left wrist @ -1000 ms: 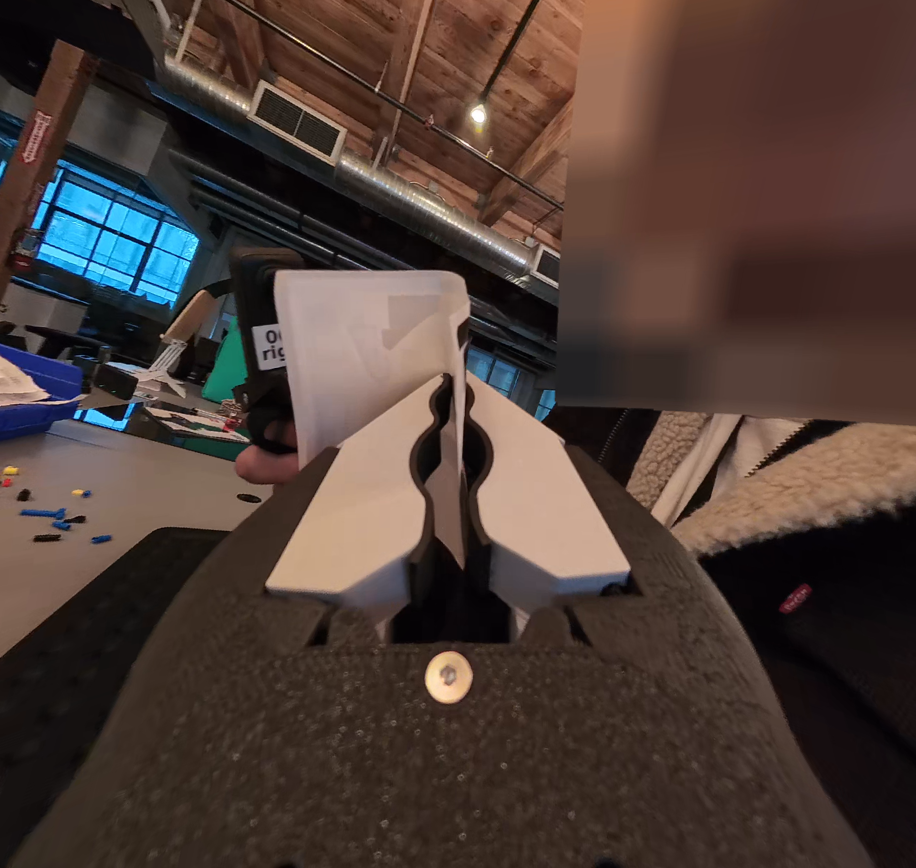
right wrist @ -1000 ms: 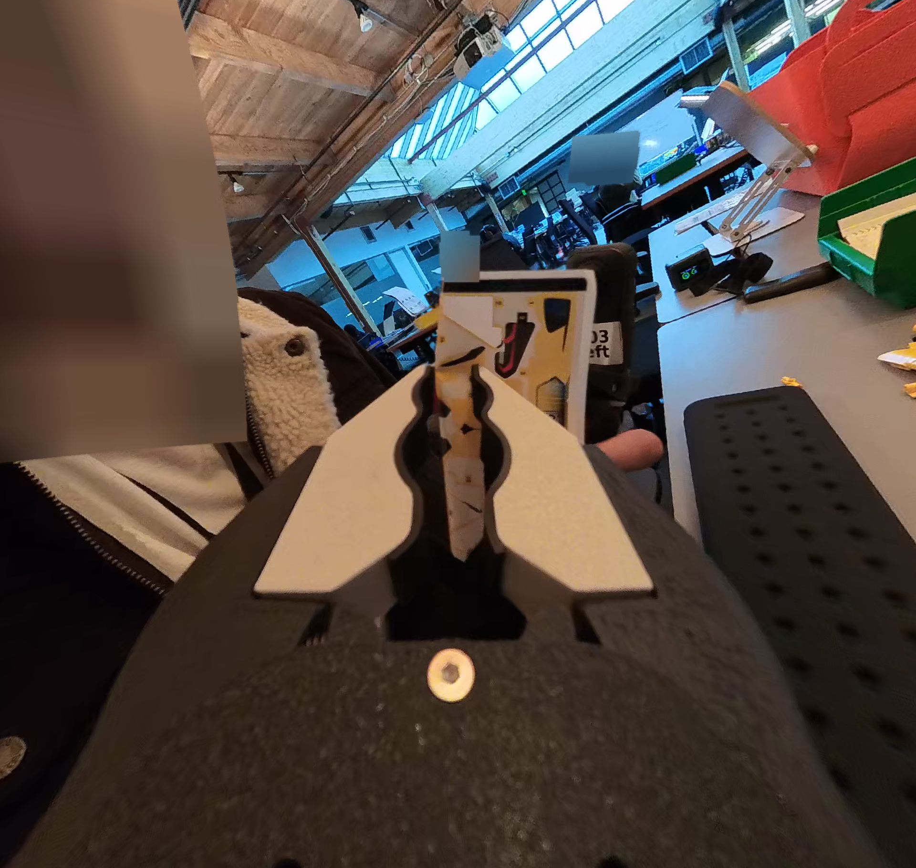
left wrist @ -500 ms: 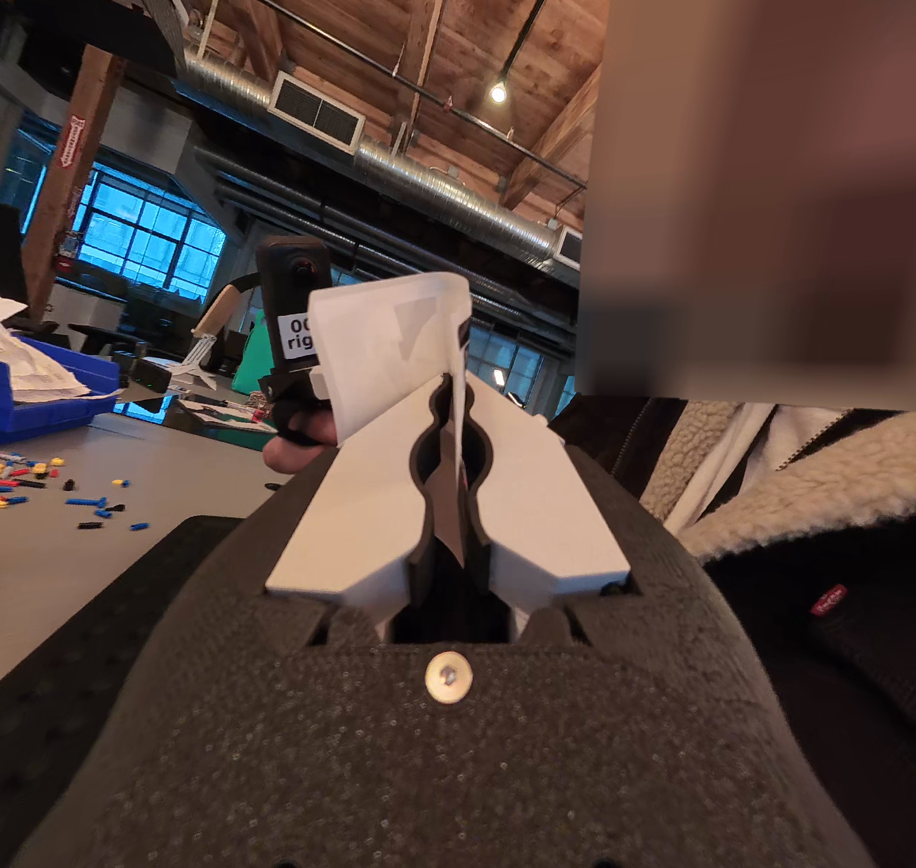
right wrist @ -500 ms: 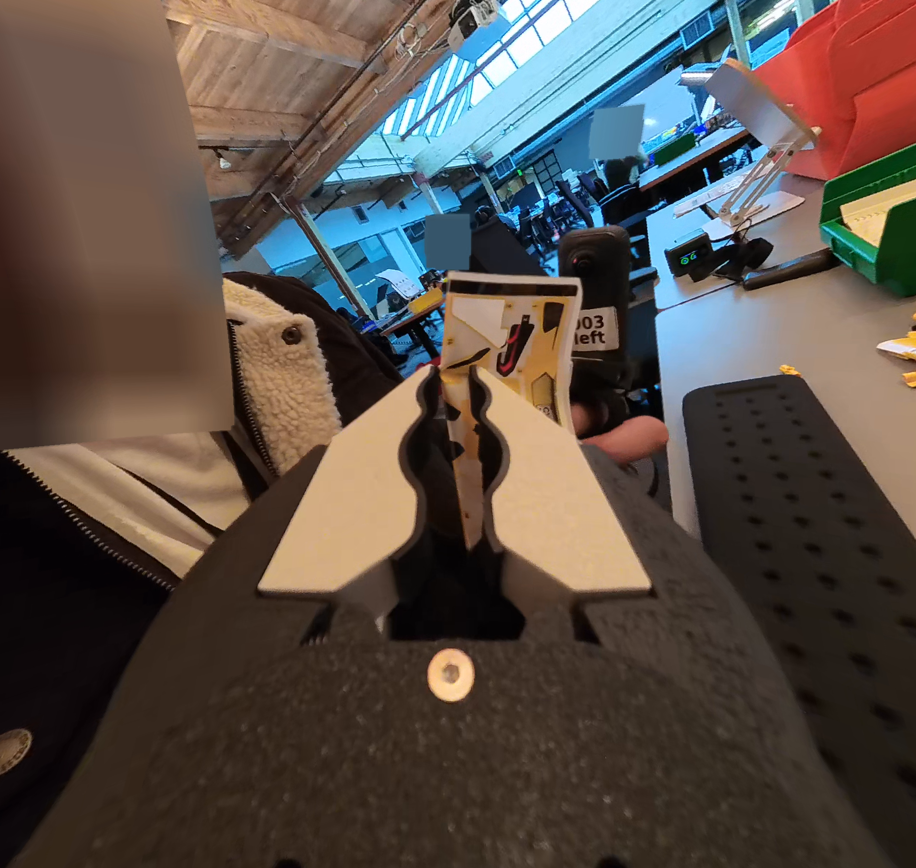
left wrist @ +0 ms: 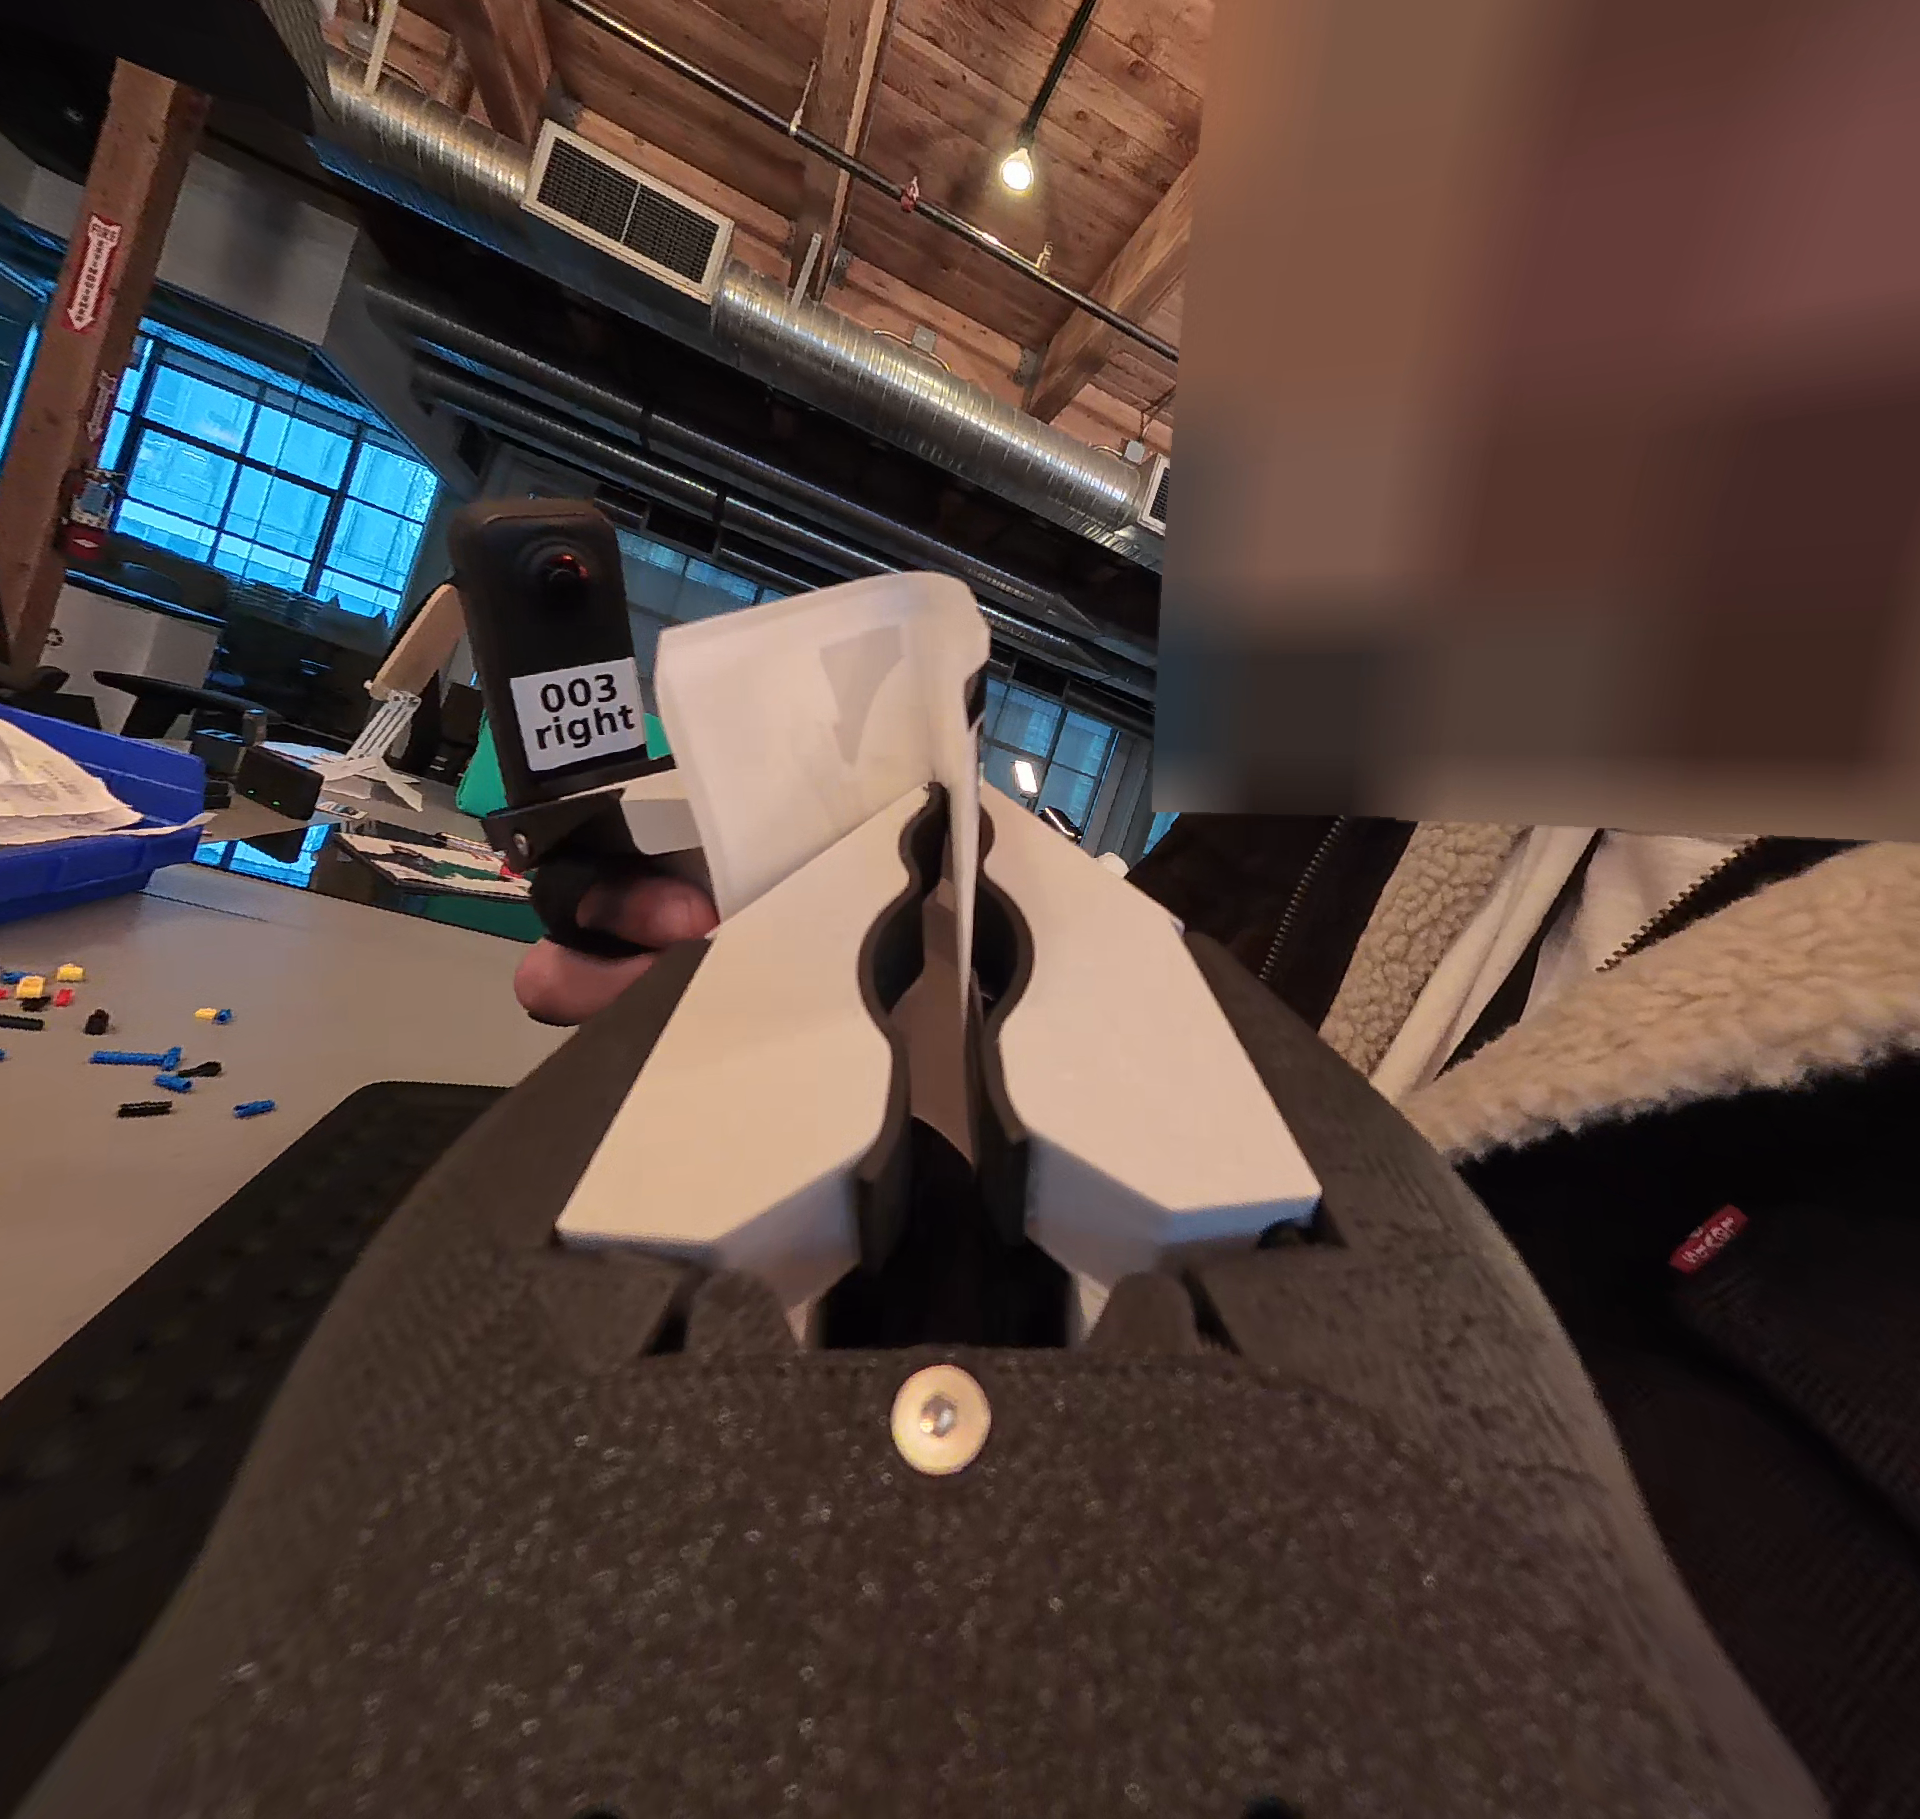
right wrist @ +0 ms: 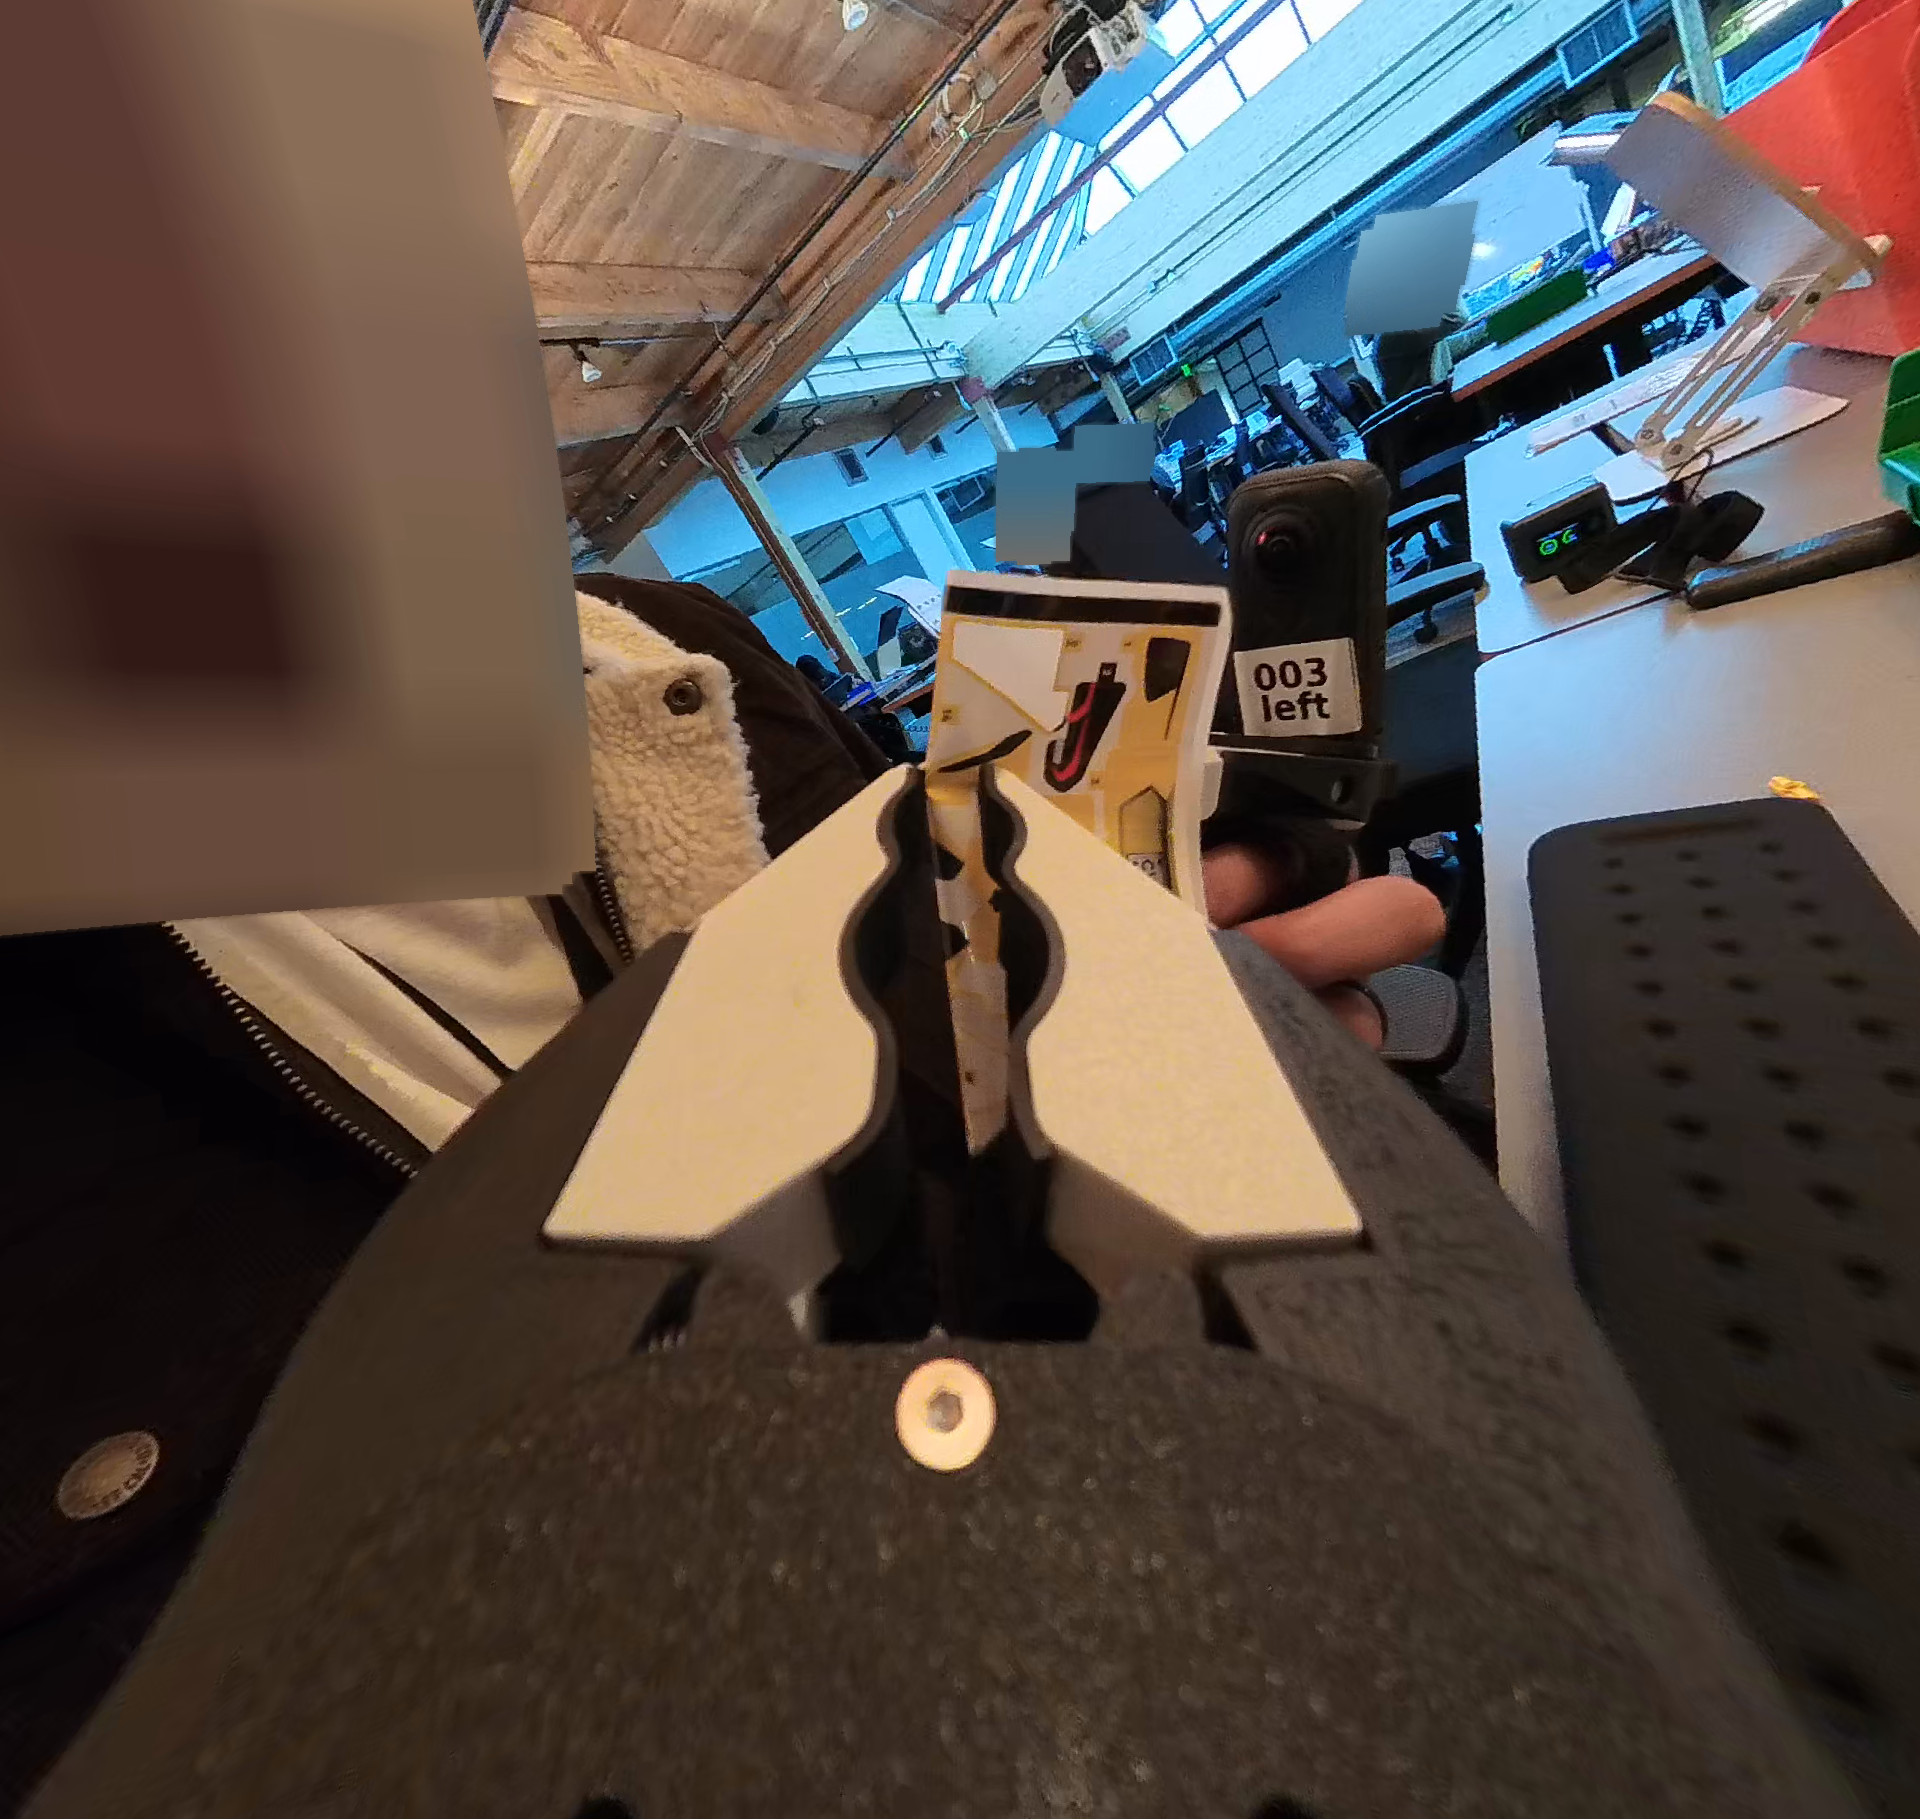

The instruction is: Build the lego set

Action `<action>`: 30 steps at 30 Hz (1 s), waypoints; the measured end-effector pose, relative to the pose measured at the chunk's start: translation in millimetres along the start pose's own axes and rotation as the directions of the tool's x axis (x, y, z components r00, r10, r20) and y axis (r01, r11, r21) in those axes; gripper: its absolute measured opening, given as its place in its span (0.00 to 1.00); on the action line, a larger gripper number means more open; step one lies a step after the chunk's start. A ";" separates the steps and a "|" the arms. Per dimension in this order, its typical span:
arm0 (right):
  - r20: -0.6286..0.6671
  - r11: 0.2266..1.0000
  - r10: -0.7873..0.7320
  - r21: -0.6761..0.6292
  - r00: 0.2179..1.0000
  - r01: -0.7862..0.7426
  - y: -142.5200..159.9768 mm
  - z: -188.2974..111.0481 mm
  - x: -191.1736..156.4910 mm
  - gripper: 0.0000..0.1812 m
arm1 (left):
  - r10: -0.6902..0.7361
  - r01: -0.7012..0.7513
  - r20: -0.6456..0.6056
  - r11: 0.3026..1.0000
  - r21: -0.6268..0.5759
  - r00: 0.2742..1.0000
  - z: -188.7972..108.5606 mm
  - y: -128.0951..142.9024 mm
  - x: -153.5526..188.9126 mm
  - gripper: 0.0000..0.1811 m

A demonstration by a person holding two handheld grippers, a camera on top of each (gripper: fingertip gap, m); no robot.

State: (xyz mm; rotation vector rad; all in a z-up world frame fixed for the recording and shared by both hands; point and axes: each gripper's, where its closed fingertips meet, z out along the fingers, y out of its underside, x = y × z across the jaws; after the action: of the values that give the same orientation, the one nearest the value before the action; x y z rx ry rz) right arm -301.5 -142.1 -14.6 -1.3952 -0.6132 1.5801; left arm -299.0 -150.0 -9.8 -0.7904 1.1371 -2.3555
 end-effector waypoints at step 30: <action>-0.058 1.000 -0.023 -0.005 0.998 0.022 -1.6 -7.1 6.1 0.03 | 0.028 -0.027 0.049 0.999 -0.019 0.998 -4.6 -0.8 -6.0 0.00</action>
State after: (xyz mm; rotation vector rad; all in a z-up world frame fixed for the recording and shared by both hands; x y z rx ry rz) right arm -294.0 -137.5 -17.9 -1.4273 -0.5962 1.5164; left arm -297.5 -143.4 -13.4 -0.8292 1.1432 -2.2934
